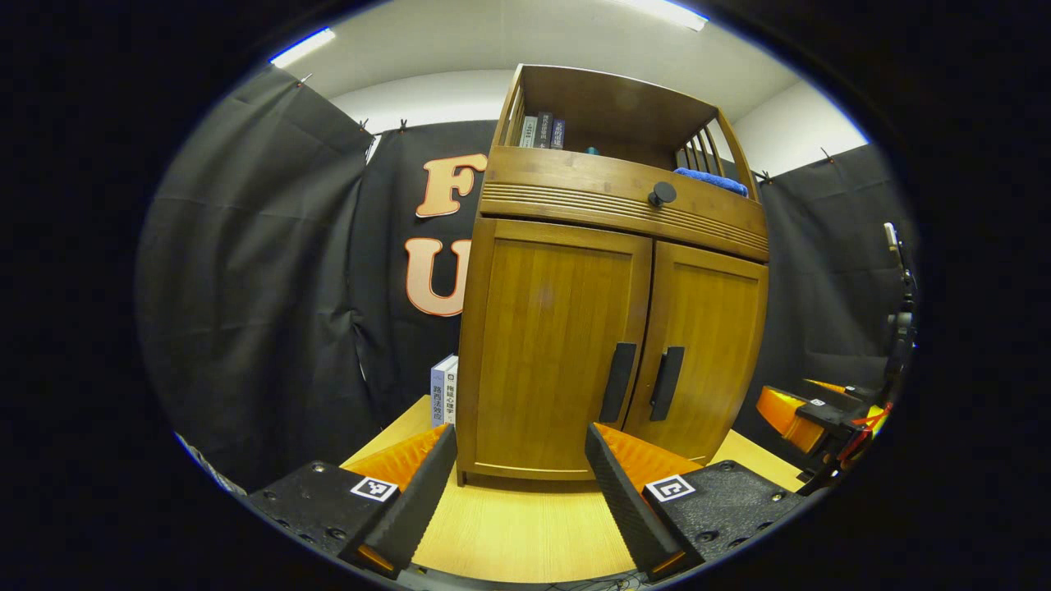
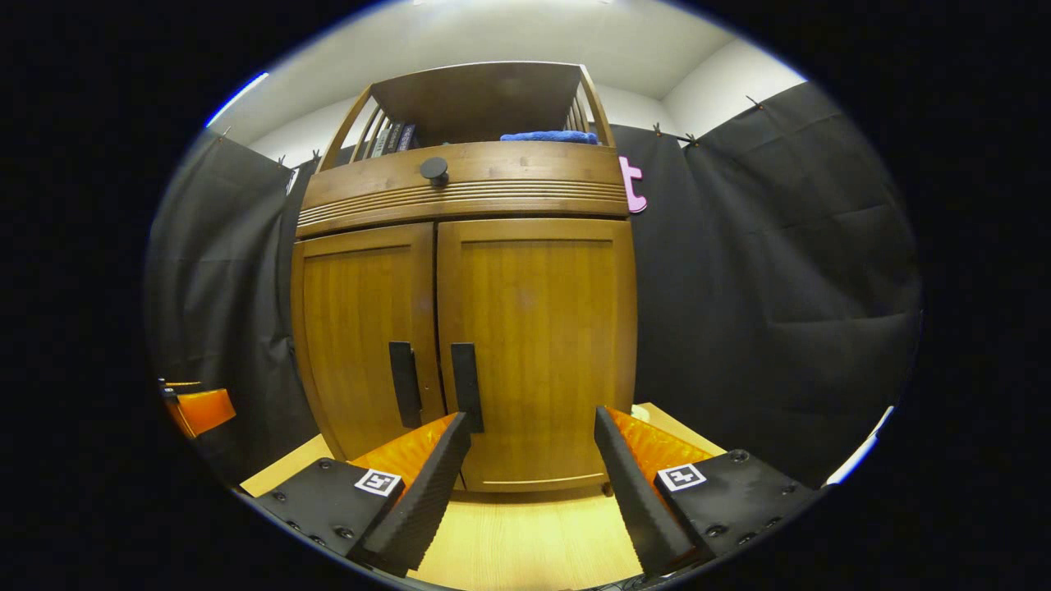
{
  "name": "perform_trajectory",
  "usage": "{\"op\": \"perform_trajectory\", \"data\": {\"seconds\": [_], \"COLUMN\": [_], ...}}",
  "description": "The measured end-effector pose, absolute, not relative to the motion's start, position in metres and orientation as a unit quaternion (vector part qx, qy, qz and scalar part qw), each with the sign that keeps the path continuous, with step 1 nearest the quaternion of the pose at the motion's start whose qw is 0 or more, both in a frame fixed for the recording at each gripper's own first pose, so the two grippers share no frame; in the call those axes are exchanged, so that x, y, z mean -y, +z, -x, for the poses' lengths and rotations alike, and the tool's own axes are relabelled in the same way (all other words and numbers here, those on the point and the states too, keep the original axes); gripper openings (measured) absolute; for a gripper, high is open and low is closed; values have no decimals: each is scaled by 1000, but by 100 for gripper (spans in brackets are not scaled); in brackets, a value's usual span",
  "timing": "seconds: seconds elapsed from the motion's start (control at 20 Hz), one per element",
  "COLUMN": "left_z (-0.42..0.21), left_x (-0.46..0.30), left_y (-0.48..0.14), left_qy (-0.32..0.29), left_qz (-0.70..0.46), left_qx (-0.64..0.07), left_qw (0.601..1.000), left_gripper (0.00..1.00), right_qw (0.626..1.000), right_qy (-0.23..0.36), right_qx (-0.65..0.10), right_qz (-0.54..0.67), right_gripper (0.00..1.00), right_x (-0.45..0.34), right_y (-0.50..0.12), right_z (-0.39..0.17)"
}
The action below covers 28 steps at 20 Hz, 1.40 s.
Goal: Open the right door of the double-door shoe cabinet with the right hand, and open the left door with the left hand.
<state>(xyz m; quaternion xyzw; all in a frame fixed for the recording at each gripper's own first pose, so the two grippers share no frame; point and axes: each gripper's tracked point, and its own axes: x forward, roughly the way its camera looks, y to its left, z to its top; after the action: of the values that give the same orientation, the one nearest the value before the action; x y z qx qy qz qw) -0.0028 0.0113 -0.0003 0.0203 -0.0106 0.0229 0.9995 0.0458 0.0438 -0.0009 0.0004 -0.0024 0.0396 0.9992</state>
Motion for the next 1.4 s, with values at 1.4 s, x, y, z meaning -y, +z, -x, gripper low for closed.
{"op": "perform_trajectory", "data": {"seconds": [1.4], "left_z": [-5], "left_x": [-67], "left_y": [-9], "left_qy": [78], "left_qz": [-26], "left_qx": [-4], "left_qw": [997], "left_gripper": [92], "right_qw": [996], "right_qy": [81], "right_qx": [-19], "right_qz": [40], "right_gripper": [83], "right_x": [-124], "right_y": [-26], "right_z": [-202]}}
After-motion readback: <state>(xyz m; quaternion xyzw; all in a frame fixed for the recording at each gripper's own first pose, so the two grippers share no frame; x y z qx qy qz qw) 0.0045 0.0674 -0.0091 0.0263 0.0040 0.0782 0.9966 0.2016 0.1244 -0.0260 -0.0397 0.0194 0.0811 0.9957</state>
